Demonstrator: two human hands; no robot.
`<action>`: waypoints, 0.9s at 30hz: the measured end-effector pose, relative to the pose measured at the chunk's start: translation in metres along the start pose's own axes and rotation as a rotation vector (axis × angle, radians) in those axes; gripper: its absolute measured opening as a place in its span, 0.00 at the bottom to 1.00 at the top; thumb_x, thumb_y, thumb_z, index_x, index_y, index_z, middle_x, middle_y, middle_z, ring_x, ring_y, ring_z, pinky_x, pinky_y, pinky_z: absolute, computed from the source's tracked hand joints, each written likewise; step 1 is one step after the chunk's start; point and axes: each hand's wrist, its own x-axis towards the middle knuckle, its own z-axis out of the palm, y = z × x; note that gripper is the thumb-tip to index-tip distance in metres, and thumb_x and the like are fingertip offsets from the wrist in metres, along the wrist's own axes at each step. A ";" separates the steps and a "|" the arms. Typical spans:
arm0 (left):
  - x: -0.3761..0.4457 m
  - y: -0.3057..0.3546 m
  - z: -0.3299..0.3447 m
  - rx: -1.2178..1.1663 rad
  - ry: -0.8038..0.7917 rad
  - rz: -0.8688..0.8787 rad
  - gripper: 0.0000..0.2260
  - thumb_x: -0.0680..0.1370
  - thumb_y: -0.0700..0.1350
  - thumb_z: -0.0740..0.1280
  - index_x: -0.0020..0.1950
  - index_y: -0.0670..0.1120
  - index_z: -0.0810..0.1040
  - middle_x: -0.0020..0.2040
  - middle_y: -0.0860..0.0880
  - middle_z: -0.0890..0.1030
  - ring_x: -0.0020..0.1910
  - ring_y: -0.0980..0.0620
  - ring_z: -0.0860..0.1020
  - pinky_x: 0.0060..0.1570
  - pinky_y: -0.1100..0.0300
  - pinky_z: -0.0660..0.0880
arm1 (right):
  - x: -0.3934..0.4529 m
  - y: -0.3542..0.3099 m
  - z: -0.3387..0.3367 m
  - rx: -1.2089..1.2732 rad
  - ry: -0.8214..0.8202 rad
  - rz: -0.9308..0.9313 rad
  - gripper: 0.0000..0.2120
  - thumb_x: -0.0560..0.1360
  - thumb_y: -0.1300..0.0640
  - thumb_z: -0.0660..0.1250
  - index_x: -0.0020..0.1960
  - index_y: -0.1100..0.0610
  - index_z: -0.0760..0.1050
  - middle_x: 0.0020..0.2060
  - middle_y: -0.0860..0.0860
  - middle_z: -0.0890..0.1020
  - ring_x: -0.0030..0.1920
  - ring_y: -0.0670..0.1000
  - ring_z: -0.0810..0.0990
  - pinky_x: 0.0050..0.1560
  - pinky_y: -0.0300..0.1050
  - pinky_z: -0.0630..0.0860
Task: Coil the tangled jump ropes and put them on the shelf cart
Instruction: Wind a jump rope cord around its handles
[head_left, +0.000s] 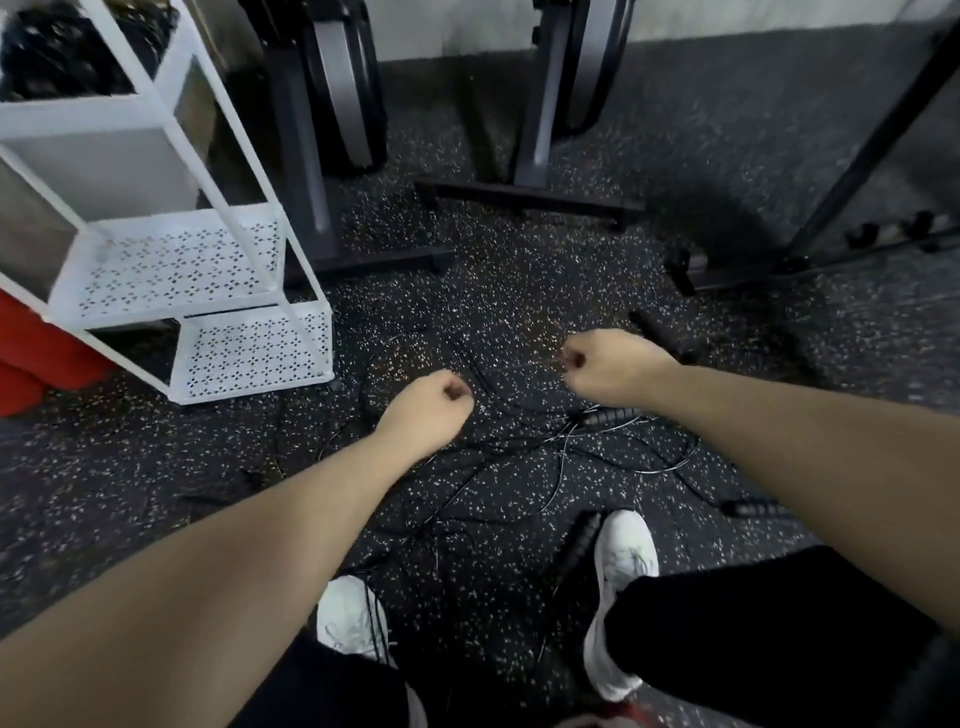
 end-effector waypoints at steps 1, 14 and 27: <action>0.004 -0.001 0.008 -0.011 -0.012 -0.017 0.07 0.84 0.48 0.62 0.59 0.52 0.78 0.38 0.53 0.80 0.26 0.55 0.70 0.28 0.60 0.64 | 0.004 0.010 0.006 0.020 -0.015 0.023 0.05 0.78 0.56 0.60 0.47 0.48 0.75 0.43 0.47 0.81 0.41 0.48 0.79 0.35 0.42 0.72; 0.087 -0.061 0.103 -0.038 -0.181 -0.234 0.06 0.83 0.49 0.61 0.57 0.54 0.77 0.37 0.50 0.80 0.32 0.48 0.77 0.34 0.53 0.73 | 0.087 0.105 0.124 0.152 -0.302 0.212 0.10 0.80 0.57 0.57 0.56 0.52 0.75 0.45 0.52 0.80 0.43 0.53 0.79 0.37 0.44 0.71; 0.180 -0.106 0.187 -0.148 -0.334 -0.259 0.07 0.84 0.48 0.62 0.57 0.53 0.80 0.44 0.53 0.82 0.34 0.56 0.74 0.32 0.60 0.68 | 0.184 0.172 0.222 -0.202 -0.244 0.354 0.34 0.78 0.62 0.65 0.80 0.54 0.56 0.78 0.55 0.62 0.78 0.60 0.60 0.74 0.60 0.66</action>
